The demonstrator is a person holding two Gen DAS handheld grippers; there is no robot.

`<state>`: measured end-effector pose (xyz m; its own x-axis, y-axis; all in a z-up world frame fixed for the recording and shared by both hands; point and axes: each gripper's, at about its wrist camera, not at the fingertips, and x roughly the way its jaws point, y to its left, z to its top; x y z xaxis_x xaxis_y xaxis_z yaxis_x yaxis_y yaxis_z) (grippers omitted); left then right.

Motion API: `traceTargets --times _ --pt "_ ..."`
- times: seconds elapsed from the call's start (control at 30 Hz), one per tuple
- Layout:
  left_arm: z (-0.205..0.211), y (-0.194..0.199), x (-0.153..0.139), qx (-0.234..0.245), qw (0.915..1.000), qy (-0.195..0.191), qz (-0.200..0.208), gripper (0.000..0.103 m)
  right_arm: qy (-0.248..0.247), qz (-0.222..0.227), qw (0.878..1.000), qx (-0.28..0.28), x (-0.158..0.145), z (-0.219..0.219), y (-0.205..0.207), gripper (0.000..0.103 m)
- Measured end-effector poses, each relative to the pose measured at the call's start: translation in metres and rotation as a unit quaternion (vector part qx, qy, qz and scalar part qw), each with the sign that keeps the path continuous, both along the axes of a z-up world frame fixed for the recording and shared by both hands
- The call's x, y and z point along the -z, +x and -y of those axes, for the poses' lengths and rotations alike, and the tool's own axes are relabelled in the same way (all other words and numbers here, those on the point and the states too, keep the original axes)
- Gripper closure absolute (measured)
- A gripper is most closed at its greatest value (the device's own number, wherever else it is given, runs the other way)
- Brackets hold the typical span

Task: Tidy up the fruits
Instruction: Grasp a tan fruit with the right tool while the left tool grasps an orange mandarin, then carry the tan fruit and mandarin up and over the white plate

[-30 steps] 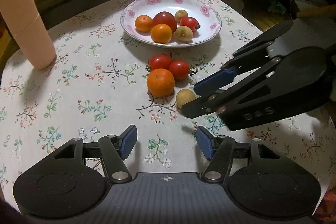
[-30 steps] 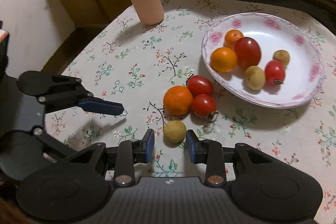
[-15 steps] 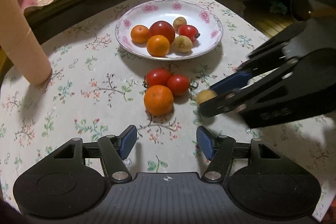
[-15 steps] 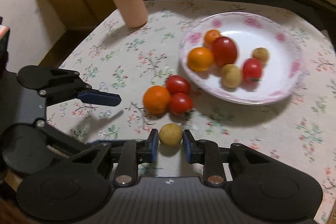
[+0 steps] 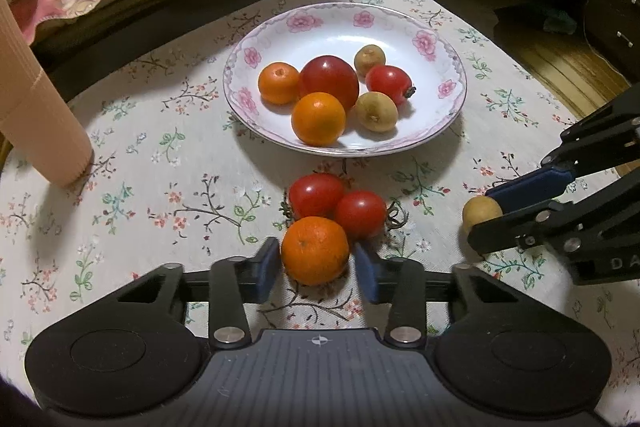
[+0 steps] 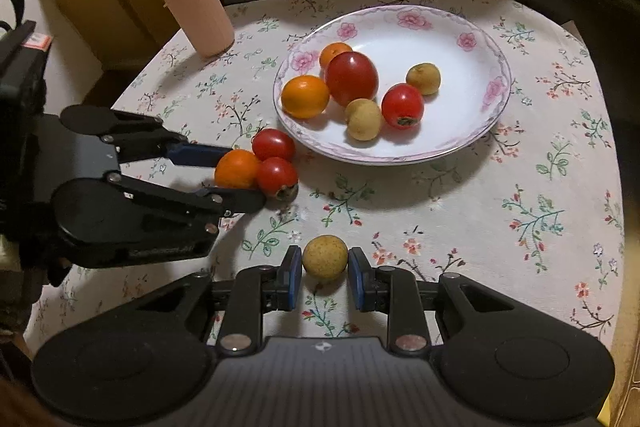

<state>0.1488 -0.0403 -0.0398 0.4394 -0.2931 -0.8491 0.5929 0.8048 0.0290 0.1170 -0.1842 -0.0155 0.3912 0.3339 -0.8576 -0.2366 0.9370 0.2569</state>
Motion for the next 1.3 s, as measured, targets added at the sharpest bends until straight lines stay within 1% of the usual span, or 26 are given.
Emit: traceTargets --times 0.13,0.2,0.53,0.63,0.73,0.87,0.97,1.1,1.17,1.23,1.3 --pt "0.0 -0.002 -0.001 -0.005 1.0 0.0 0.005 0.06 -0.002 0.001 1.0 0.001 0.0 0.002 0.0 0.075" --pt "-0.001 -0.003 -0.002 -0.009 1.0 -0.002 0.003 0.06 -0.007 -0.001 1.0 -0.001 0.002 0.0 0.0 0.075" --pt "-0.01 -0.033 -0.009 0.007 0.9999 0.004 -0.009 0.06 -0.023 -0.002 0.999 -0.032 0.007 -0.011 -0.008 0.075" --pt "-0.011 -0.047 -0.01 0.01 0.9998 0.012 -0.009 0.06 -0.042 0.009 0.998 -0.047 0.007 -0.019 -0.013 0.075" --pt "-0.011 -0.06 -0.01 0.008 0.9997 0.02 -0.008 0.06 -0.043 0.01 0.997 -0.058 0.007 -0.023 -0.016 0.075" --pt "-0.012 -0.071 -0.005 0.002 0.9994 0.031 -0.011 0.059 -0.063 0.025 0.995 -0.074 0.007 -0.03 -0.022 0.075" --pt "-0.013 -0.073 -0.004 0.0 0.9996 0.029 -0.007 0.058 -0.064 0.015 0.995 -0.078 0.01 -0.032 -0.019 0.074" --pt "-0.016 -0.073 -0.003 0.001 0.9996 0.027 -0.003 0.054 -0.066 0.02 0.995 -0.076 0.011 -0.032 -0.019 0.074" --pt "-0.016 -0.072 -0.003 -0.001 0.9995 0.031 0.001 0.049 -0.065 0.018 0.995 -0.075 0.011 -0.032 -0.018 0.074" --pt "-0.017 -0.072 -0.003 -0.006 0.9993 0.036 0.003 0.04 -0.067 0.018 0.995 -0.076 0.01 -0.033 -0.017 0.074" --pt "-0.018 -0.069 -0.003 -0.009 0.9994 0.034 0.001 0.038 -0.067 0.018 0.995 -0.076 0.01 -0.034 -0.017 0.074"
